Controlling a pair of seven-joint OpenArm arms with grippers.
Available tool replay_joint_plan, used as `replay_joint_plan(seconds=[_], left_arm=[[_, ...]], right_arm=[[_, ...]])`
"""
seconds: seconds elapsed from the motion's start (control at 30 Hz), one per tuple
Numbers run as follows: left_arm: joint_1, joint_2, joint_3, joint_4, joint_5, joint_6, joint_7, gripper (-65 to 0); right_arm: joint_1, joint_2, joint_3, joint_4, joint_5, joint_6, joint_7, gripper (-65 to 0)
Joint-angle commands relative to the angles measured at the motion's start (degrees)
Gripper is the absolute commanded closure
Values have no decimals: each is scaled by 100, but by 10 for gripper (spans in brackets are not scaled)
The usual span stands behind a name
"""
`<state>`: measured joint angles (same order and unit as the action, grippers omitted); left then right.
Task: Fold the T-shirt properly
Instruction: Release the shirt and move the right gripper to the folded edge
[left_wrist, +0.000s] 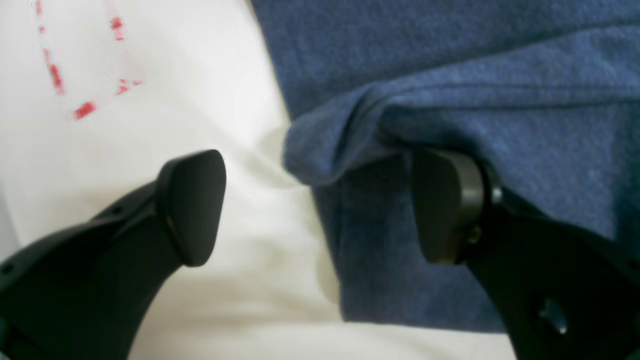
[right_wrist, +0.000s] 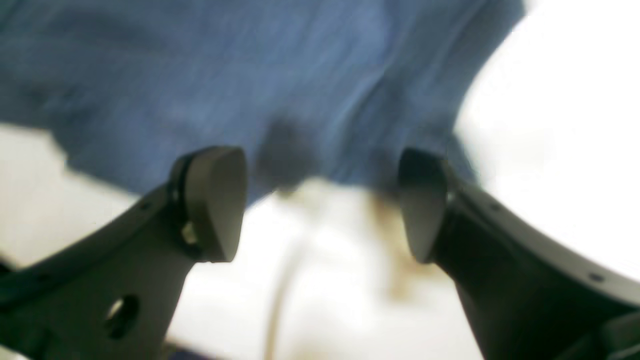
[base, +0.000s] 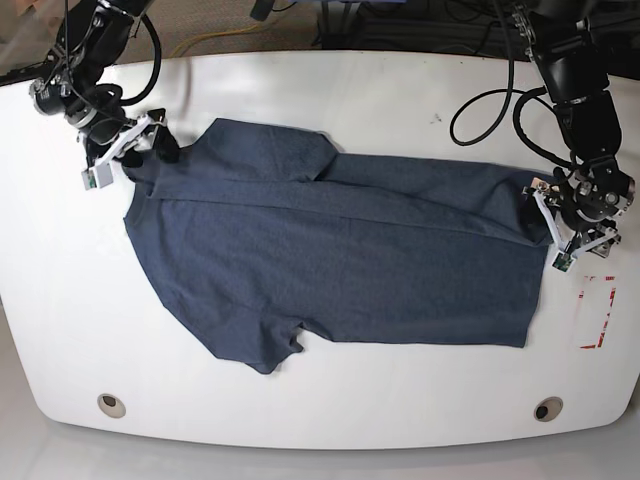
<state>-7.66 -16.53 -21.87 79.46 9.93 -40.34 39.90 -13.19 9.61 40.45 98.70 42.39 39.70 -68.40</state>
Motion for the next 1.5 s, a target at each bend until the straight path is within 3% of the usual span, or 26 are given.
replay_joint_plan(seconds=[0.0,0.3,0.73,0.83,0.93,1.0,1.07,1.47], left_arm=[[76,-109,-138,208,-31,34,-91,-532],[287,-65,-138,217,-31,34,-100,-531],[392,-65,-138,225,-31,34,-100,-531],[392,-92,-156,217,-31,34,-100,-531],[392,-92,-156,217,-31,34,-100,-531],[392,-92,-156,217,-31,34,-100,-531],[392,-92,-156,217,-31,34,-100,-531],[401,-83,-156,217,-13,34,-100,-531]], right_arm=[[-259,-60,13,95,425,30,75,-444],[-646,-684,-31,-45,442,30,75,-445],[-145,-851,-656,-678,-191,30,110,-441],[-92,-868,-664,-678,-191,30,110,-363],[5,-868,-664,-713,-200,30,110,-206],[22,-868,-673,-713,-208,30,110,-68],[22,-868,-682,-687,-200,30,110,0],[-347,-860,-673,948,-147,30,-180,0]])
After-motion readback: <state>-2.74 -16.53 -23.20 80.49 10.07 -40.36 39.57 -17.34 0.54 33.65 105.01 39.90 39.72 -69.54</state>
